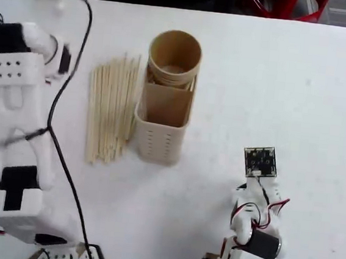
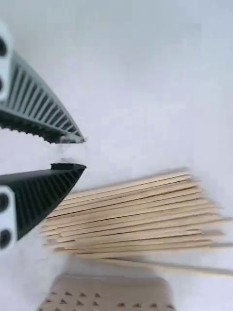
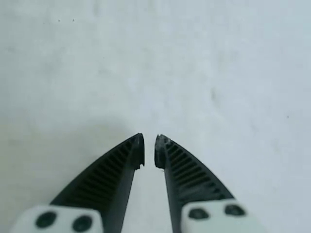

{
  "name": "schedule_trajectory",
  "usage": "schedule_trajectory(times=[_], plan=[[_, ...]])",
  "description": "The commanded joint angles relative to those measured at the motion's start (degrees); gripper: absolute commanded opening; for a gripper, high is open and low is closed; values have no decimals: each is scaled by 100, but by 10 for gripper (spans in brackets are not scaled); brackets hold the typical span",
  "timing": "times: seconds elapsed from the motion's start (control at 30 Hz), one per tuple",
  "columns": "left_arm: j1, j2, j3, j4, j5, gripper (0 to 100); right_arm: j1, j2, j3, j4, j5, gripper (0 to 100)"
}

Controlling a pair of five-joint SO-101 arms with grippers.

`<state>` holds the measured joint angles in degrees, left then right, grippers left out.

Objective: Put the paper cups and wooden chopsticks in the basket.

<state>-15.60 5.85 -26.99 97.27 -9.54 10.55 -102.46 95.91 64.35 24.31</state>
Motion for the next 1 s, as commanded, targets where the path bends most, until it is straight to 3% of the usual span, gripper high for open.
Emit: schedule_trajectory(times=[0.0,0.13,0.27,0.73,0.97], plan=[[66,-101,2532,-1319,-255,104,-356,-57,-9,163,-26,48],[198,-101,3877,-2505,-246,105,-532,-57,-202,418,-9,37],[409,-92,4554,-3156,-246,105,-523,-57,-255,462,-9,18],[734,-84,4923,-3956,79,107,-699,-57,-141,532,0,18],[558,-84,5134,-4290,97,187,-567,-57,44,145,0,18]])
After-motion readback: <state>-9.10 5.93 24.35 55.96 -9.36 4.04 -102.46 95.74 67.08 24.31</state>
